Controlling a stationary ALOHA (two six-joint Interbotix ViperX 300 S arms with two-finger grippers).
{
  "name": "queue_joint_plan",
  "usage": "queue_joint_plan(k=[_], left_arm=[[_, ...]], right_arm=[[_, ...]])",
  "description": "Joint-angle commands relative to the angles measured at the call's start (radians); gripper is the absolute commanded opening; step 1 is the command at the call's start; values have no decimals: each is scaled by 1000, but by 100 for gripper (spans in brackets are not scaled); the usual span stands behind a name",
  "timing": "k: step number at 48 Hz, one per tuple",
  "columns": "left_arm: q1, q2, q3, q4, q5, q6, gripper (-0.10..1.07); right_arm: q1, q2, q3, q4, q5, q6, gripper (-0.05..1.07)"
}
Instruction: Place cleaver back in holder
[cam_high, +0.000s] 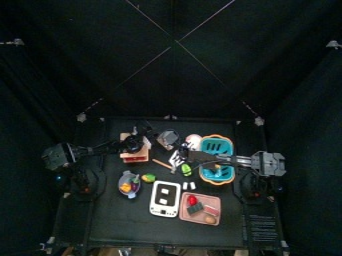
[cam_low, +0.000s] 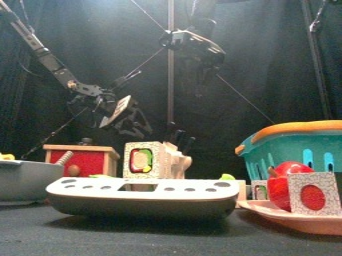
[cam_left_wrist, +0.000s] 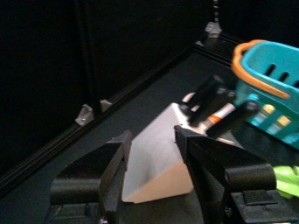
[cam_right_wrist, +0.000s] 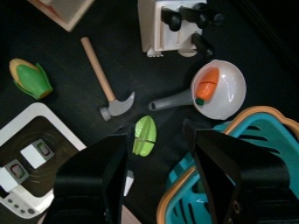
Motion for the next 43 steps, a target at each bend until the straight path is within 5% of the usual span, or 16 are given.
queue_joint_plan(k=[1, 13, 24, 43], left_arm=[[-52, -51, 15, 29, -9, 2, 83], [-242, -169, 150, 60, -3, -2, 83], [-374, -265, 247, 80, -3, 6, 83], [-469, -273, 279, 229, -2, -3, 83]], right_arm=[[32, -95, 94, -40, -107, 72, 84], [80, -179, 368, -227, -465, 281, 84], [86, -212, 560, -525, -779, 463, 84], [169, -242, 707, -718, -804, 511, 84]])
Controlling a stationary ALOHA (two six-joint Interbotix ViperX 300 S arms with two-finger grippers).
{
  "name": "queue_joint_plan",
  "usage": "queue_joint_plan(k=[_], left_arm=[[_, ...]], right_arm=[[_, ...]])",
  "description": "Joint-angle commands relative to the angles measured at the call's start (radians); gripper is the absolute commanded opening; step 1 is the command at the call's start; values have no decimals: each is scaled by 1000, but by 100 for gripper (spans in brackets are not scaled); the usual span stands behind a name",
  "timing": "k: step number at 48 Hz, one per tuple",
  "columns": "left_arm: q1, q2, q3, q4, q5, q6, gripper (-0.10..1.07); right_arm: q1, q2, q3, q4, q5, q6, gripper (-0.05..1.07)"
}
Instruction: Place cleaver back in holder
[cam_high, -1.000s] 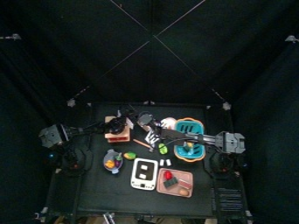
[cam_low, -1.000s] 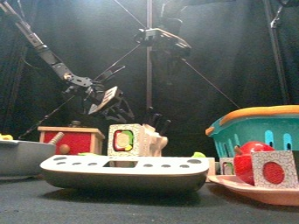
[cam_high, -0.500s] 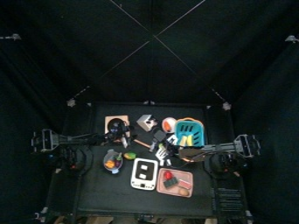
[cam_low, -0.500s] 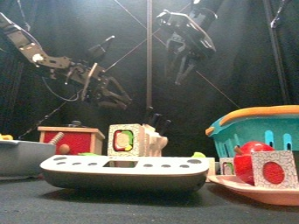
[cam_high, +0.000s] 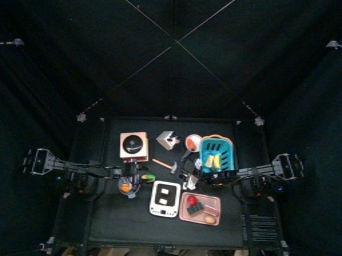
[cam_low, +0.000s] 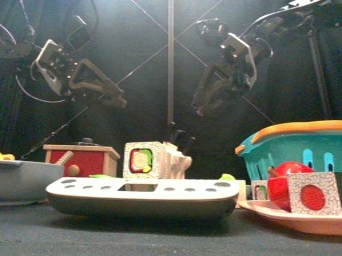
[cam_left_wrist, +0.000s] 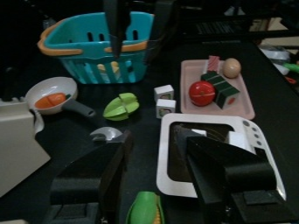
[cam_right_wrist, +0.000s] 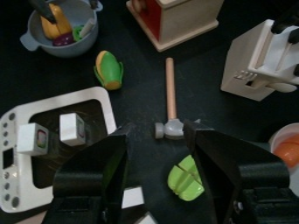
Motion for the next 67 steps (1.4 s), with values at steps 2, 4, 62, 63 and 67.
queue_joint_plan(k=[2, 4, 62, 63, 67], left_arm=[[-8, -2, -9, -5, -3, -2, 83], [-6, -3, -8, -21, -3, -2, 83], [-58, 143, -84, -67, -15, 6, 83], [-61, 153, -91, -64, -14, 5, 83], [-75, 195, -114, -57, -14, 3, 83]], right_arm=[[49, -40, 11, -43, -5, 2, 84], [61, -49, 8, -71, -2, 3, 84], [112, -170, 144, -581, 71, 769, 84], [114, -170, 144, -581, 71, 769, 84], [114, -170, 146, -581, 71, 770, 84]])
